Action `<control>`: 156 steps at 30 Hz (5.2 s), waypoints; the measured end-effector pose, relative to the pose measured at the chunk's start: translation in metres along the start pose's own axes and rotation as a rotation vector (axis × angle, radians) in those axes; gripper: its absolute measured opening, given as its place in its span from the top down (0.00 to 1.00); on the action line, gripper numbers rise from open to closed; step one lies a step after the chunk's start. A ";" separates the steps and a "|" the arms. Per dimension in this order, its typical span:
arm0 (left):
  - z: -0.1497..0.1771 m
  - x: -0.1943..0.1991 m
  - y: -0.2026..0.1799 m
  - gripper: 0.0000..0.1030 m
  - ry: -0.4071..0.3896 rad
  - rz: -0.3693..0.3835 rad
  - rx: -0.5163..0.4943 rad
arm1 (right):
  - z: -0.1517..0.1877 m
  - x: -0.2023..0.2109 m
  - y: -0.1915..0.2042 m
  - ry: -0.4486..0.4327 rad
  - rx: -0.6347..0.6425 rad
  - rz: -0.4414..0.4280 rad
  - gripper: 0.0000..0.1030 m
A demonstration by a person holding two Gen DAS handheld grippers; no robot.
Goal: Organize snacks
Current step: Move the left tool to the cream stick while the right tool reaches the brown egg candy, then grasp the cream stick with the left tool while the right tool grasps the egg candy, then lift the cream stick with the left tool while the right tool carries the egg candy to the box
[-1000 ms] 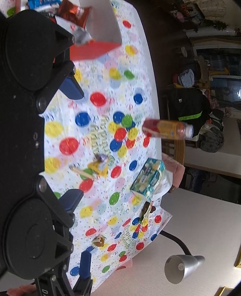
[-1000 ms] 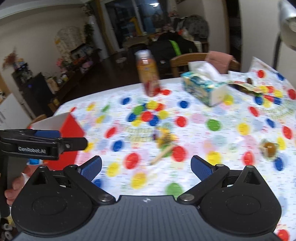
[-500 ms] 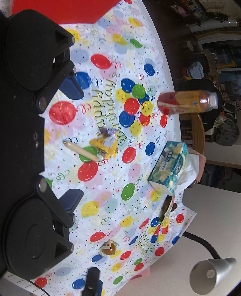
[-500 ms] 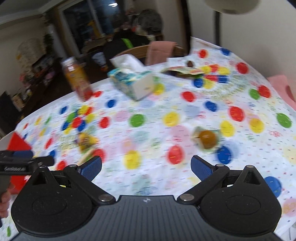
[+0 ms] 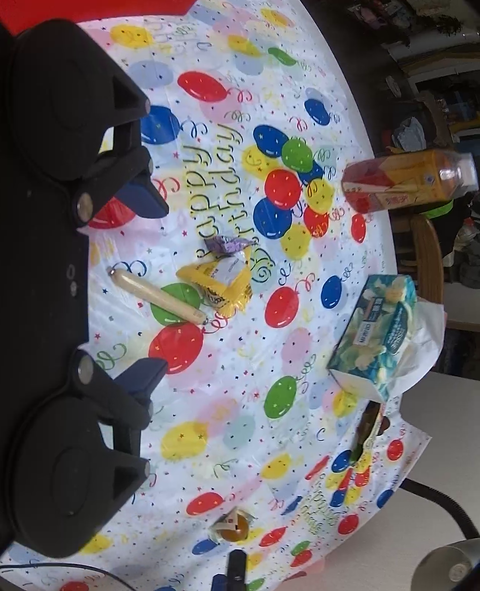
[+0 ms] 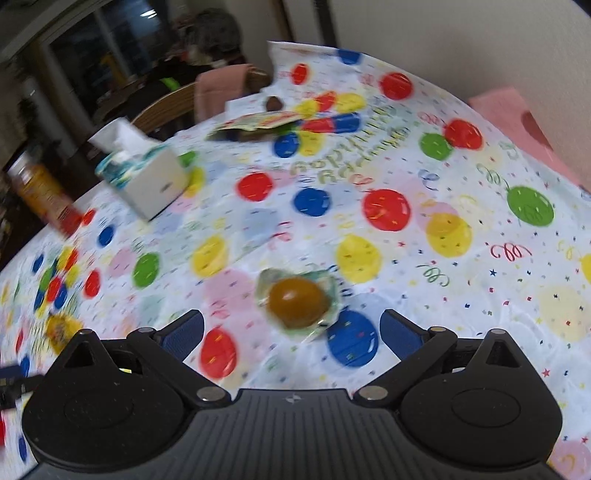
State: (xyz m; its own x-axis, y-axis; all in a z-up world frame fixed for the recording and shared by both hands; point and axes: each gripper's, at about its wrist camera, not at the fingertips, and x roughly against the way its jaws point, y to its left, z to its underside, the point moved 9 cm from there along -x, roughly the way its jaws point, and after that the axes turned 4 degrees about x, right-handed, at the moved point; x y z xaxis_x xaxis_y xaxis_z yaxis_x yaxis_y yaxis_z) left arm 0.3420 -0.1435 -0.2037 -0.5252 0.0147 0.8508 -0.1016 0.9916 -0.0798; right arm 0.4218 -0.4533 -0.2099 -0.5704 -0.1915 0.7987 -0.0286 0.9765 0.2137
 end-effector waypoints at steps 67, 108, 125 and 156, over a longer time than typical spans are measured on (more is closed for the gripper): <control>0.034 0.037 0.028 0.92 0.026 0.017 0.048 | 0.023 -0.009 0.027 0.116 -0.054 -0.051 0.35; 0.048 0.115 0.100 0.92 -0.062 0.023 0.120 | 0.061 0.076 0.205 0.080 0.235 -0.210 0.60; 0.064 0.185 0.206 0.92 -0.140 -0.030 0.200 | 0.112 0.121 0.408 0.064 0.508 -0.407 0.60; 0.076 0.176 0.422 0.92 -0.114 -0.251 0.331 | 0.204 0.068 0.643 0.167 0.865 -0.505 0.59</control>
State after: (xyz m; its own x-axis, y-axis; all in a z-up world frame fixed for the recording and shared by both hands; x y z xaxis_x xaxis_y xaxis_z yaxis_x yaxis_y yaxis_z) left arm 0.1427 0.2674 -0.1273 -0.5375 -0.2543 0.8040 -0.4938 0.8678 -0.0557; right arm 0.1974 0.1822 -0.1327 -0.2073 -0.5481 0.8104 -0.8564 0.5020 0.1205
